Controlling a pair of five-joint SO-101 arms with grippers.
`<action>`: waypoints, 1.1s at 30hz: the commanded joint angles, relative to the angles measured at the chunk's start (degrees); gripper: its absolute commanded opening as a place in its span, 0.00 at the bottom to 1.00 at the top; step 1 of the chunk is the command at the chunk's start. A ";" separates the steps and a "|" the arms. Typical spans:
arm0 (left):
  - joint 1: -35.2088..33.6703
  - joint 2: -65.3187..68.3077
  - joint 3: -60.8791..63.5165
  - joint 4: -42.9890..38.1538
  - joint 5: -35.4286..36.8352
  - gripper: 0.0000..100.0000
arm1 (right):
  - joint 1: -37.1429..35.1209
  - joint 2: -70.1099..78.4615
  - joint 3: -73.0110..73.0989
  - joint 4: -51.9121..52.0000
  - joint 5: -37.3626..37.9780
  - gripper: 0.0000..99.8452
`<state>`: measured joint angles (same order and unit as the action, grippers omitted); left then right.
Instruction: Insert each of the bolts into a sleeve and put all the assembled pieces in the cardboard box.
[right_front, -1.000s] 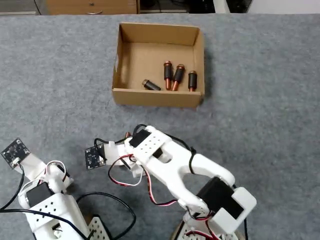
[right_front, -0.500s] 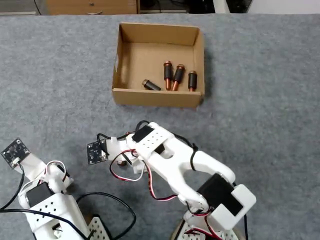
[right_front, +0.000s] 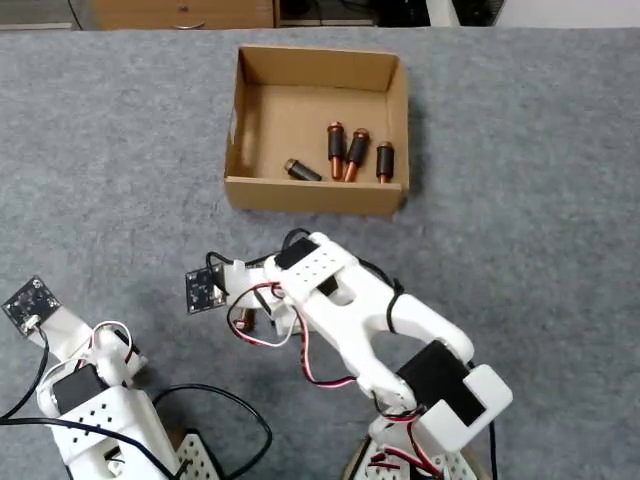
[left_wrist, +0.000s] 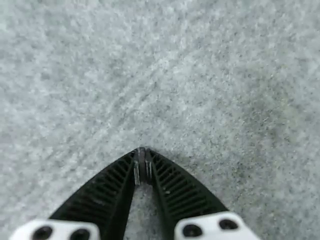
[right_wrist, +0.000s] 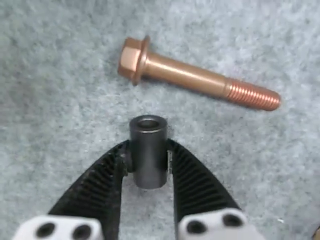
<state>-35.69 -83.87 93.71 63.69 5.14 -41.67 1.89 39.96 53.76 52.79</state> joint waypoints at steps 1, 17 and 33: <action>-0.44 -0.04 -2.29 0.35 -0.35 0.02 | 1.19 0.22 0.04 0.70 0.44 0.00; -0.44 -0.04 -2.73 0.53 -0.26 0.02 | 5.49 -13.41 -12.26 7.47 -7.30 0.00; 20.13 0.66 -23.82 11.96 -0.26 0.02 | 28.00 -47.43 -17.80 13.27 -42.99 0.00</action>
<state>-22.51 -83.52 78.24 72.40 5.05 -17.85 -39.87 25.45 65.01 16.31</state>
